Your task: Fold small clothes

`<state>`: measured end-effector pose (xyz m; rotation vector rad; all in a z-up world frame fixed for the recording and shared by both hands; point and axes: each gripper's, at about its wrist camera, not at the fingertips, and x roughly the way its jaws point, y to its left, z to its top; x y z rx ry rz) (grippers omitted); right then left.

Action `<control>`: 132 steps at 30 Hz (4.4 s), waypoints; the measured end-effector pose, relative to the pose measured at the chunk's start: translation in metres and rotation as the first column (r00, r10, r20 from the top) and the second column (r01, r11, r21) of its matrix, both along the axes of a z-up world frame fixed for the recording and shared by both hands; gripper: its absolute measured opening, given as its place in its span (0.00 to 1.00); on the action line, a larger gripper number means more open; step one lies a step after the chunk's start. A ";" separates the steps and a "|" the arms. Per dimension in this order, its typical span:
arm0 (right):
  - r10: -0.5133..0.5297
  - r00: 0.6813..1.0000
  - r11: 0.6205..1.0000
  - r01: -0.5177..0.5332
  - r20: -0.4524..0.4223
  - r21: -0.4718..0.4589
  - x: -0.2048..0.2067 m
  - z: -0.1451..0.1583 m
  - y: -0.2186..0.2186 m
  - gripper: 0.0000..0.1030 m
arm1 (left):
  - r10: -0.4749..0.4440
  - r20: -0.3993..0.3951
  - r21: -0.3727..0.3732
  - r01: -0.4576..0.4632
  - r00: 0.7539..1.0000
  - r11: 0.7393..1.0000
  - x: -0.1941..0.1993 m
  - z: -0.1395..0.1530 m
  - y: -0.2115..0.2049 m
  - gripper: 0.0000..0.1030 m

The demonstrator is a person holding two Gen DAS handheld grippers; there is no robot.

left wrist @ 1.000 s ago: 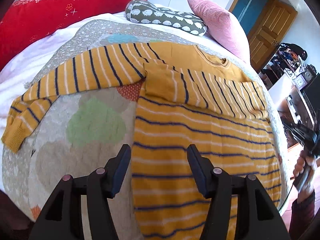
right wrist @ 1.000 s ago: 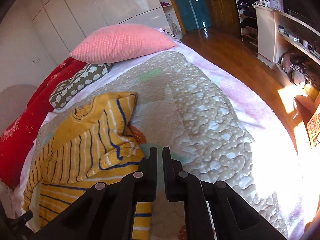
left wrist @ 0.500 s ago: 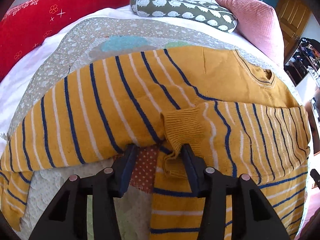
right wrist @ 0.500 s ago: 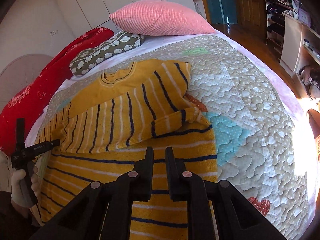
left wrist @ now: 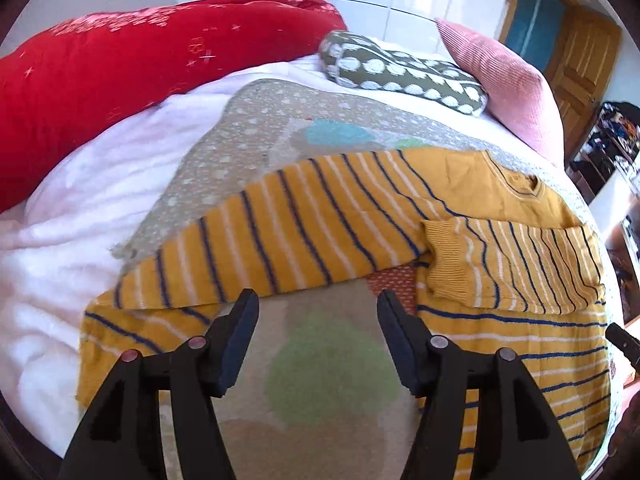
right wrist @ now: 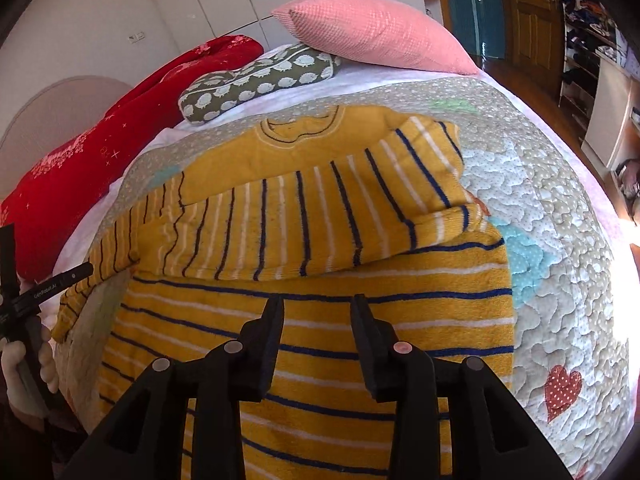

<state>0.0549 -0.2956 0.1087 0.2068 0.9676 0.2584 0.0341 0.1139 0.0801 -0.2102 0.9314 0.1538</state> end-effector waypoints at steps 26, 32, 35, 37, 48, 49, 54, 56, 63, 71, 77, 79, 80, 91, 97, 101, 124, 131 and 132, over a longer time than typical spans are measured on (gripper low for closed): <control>0.837 0.541 0.538 -0.782 0.085 -0.314 -0.088 -0.026 0.496 0.59 | 0.374 0.086 -0.274 -0.339 0.924 0.900 -0.248 -0.005 0.147 0.70; 0.798 0.598 0.577 -0.718 0.081 -0.390 -0.076 -0.028 0.505 0.13 | 0.332 0.122 -0.257 -0.293 0.935 0.921 -0.254 0.003 0.138 0.70; 0.708 0.686 0.700 -0.652 0.167 -0.292 -0.045 0.016 0.466 0.12 | 0.288 0.142 -0.235 -0.250 0.947 0.939 -0.249 0.011 0.124 0.70; 0.616 0.760 0.787 -0.578 0.208 -0.217 -0.014 0.044 0.423 0.12 | 0.259 0.153 -0.237 -0.219 0.954 0.947 -0.245 0.015 0.114 0.70; -0.117 0.992 0.989 0.112 0.050 0.100 0.107 0.058 0.044 0.12 | 0.119 0.114 -0.300 -0.080 0.986 0.951 -0.206 0.013 0.059 0.71; -0.163 0.986 0.983 0.160 0.032 0.085 0.109 0.050 0.018 0.12 | 0.100 0.109 -0.299 -0.063 0.989 0.952 -0.198 0.013 0.051 0.71; -0.284 0.958 0.958 0.285 -0.035 0.025 0.111 0.003 -0.061 0.12 | -0.007 0.072 -0.271 0.026 0.997 0.962 -0.146 0.013 0.004 0.71; -0.274 0.959 0.960 0.277 -0.066 0.034 0.115 -0.014 -0.073 0.13 | -0.047 0.055 -0.257 0.059 0.997 0.965 -0.124 0.012 -0.016 0.71; -0.298 0.952 0.950 0.303 -0.076 0.076 0.104 -0.037 -0.105 0.39 | -0.150 0.009 -0.221 0.149 0.989 0.964 -0.056 0.007 -0.068 0.71; 0.003 0.998 0.999 -0.001 0.065 -0.040 0.078 -0.018 -0.060 0.43 | -0.237 -0.014 -0.231 0.228 0.971 0.946 0.060 -0.009 -0.111 0.71; 0.180 0.981 0.947 -0.152 0.077 -0.282 0.070 -0.042 -0.012 0.54 | -0.207 -0.136 -0.291 0.161 0.969 0.943 0.127 -0.053 -0.120 0.73; 0.191 0.980 0.939 -0.167 0.053 -0.302 0.073 -0.054 -0.010 0.54 | -0.209 -0.129 -0.307 0.161 0.969 0.938 0.136 -0.053 -0.125 0.76; 0.186 0.981 0.935 -0.160 0.053 -0.317 0.076 -0.057 -0.010 0.54 | -0.200 -0.139 -0.295 0.153 0.970 0.943 0.141 -0.053 -0.128 0.76; 0.092 0.995 0.995 -0.091 0.034 -0.029 0.084 -0.010 -0.056 0.05 | -0.136 -0.115 -0.144 0.119 0.984 0.982 0.105 -0.012 -0.087 0.09; -0.018 0.998 0.998 0.022 -0.066 0.055 0.122 -0.019 -0.083 0.05 | -0.075 -0.168 -0.110 0.057 0.983 0.992 0.105 -0.039 -0.072 0.10; -0.164 0.979 0.986 0.160 -0.123 -0.044 0.152 -0.052 -0.094 0.07 | -0.045 -0.223 -0.119 0.018 0.974 0.993 0.103 -0.065 -0.063 0.10; -0.250 0.968 0.963 0.250 -0.015 0.101 -0.026 -0.042 -0.123 0.63 | -0.092 -0.055 -0.130 0.085 0.994 0.988 -0.093 -0.024 -0.091 0.50; -0.289 0.957 0.946 0.288 -0.015 0.147 -0.130 -0.068 -0.123 0.63 | -0.095 -0.112 -0.113 0.082 0.989 0.990 -0.125 -0.050 -0.112 0.51; -0.292 0.956 0.945 0.290 -0.010 0.154 -0.141 -0.071 -0.123 0.63 | -0.095 -0.117 -0.090 0.085 0.989 0.992 -0.128 -0.053 -0.116 0.52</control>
